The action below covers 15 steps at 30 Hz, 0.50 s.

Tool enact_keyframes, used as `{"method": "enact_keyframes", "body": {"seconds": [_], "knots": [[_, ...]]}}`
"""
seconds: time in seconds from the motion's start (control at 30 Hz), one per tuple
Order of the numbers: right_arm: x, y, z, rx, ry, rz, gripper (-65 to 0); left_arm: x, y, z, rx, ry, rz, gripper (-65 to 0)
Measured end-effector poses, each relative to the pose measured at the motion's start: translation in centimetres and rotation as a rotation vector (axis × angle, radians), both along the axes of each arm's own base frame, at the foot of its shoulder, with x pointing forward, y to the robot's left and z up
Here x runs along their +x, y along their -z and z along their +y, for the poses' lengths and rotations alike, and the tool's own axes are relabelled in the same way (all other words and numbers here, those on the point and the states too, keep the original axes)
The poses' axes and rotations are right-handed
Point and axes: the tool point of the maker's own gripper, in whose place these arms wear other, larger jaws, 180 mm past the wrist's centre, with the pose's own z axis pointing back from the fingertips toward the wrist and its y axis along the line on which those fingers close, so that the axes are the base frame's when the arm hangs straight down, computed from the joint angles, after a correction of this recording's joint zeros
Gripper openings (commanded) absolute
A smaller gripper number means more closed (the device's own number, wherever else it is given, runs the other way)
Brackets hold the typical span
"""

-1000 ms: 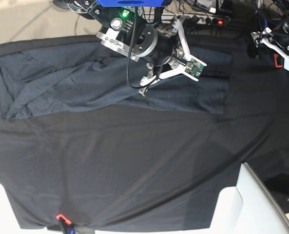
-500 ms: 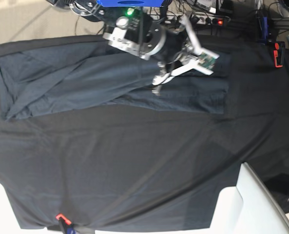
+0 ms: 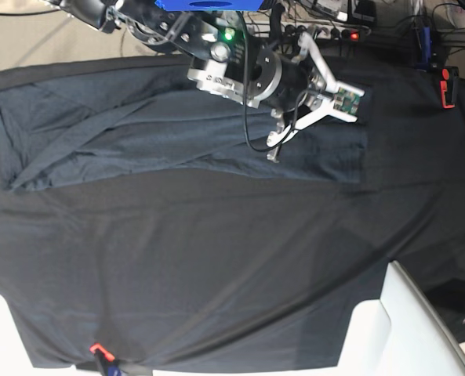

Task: Fold the T-shirt properly
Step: 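Drag the held sleeve with the right gripper across onto the folded shirt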

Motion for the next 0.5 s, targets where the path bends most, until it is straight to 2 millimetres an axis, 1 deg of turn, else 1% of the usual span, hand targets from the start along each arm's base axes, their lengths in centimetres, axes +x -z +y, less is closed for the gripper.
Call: {"method": "enact_keyframes", "body": {"seconds": [0.07, 0.2, 0.3, 0.37, 0.5], "knots": [[0.0, 0.6, 0.1, 0.009, -0.006, 0.003, -65.0, 0.0, 0.0, 0.0, 0.0, -0.001, 0.001, 0.0], [0.1, 0.3, 0.7, 0.047, -0.012, -0.005, -65.0, -0.1, 0.1, 0.0, -0.002, -0.001, 0.001, 0.0], [0.1, 0.5, 1.0, 0.069, -0.017, -0.005, -65.0, -0.3, 0.6, -0.5, -0.018, -0.009, 0.001, 0.0], [0.0, 1.4, 1.1, 0.071, -0.021, 0.005, -64.8, -0.4, 0.9, -0.7, -0.026, -0.009, 0.007, 0.0], [-0.4, 4.0, 1.3, 0.088, -0.026, 0.039, -64.1, 1.1, 2.1, -2.3, -0.059, 0.05, 0.022, 0.0]]}}
